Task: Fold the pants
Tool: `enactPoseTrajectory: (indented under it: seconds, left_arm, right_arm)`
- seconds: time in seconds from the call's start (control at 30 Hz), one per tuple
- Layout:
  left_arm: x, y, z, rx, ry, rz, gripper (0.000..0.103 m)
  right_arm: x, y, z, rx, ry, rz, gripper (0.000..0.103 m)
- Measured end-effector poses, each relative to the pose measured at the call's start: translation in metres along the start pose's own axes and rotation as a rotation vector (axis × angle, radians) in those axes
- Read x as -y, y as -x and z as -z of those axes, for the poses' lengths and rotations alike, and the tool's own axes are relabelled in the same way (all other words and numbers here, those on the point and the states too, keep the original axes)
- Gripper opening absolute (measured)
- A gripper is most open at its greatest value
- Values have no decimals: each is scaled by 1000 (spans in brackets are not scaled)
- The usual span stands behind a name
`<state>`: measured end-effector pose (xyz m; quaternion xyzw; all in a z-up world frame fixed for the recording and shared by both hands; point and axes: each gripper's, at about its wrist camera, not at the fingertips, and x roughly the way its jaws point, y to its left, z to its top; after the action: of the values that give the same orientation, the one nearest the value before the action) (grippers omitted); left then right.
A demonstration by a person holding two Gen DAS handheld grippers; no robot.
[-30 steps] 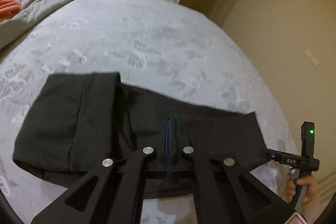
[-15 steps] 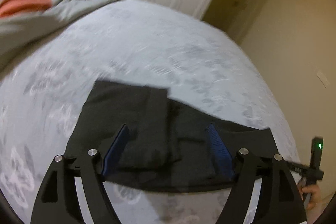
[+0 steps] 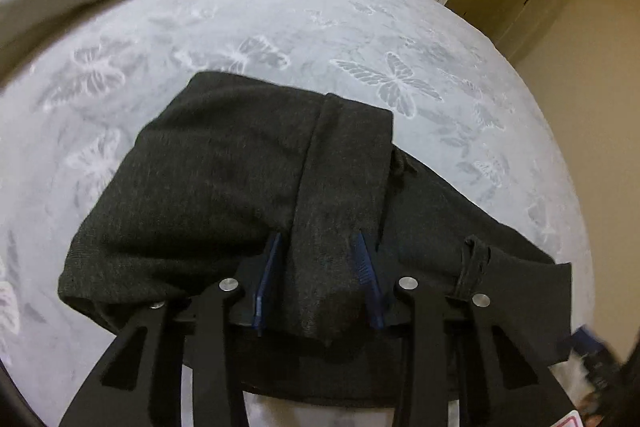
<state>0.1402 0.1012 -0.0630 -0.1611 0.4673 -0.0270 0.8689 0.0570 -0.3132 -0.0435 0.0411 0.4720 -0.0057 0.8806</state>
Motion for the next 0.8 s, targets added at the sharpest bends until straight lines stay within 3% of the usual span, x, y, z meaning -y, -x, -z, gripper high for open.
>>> enactPoseTrajectory:
  seconds: [0.07, 0.13, 0.17, 0.33, 0.47, 0.53, 0.57, 0.7, 0.8]
  left_arm:
    - [4, 2, 2, -2, -20, 7, 27]
    - [7, 5, 3, 9, -52, -16, 27]
    - [10, 7, 5, 20, -76, -34, 27]
    - [13, 22, 15, 38, -143, -58, 30]
    - [6, 44, 25, 69, -190, -76, 41]
    - [-5, 60, 32, 82, -213, -93, 55]
    - [-10, 67, 34, 91, -219, -98, 58]
    - [-44, 98, 31, 174, -209, -142, 60]
    - [-65, 111, 23, 209, -184, -160, 60]
  right_arm:
    - [-14, 23, -5, 126, 50, 37, 69]
    - [-36, 34, -12, 175, 102, -47, 69]
    - [-56, 34, -19, 164, 130, -141, 69]
    - [-135, 2, -55, 29, 144, -415, 68]
    - [-187, -31, -74, -52, 151, -474, 68]
    - [-205, -51, -79, -110, 137, -497, 68]
    - [-214, -65, -78, -147, 129, -496, 68]
    - [-242, -106, -68, -260, 88, -506, 68]
    - [-261, -123, -61, -285, 49, -554, 56]
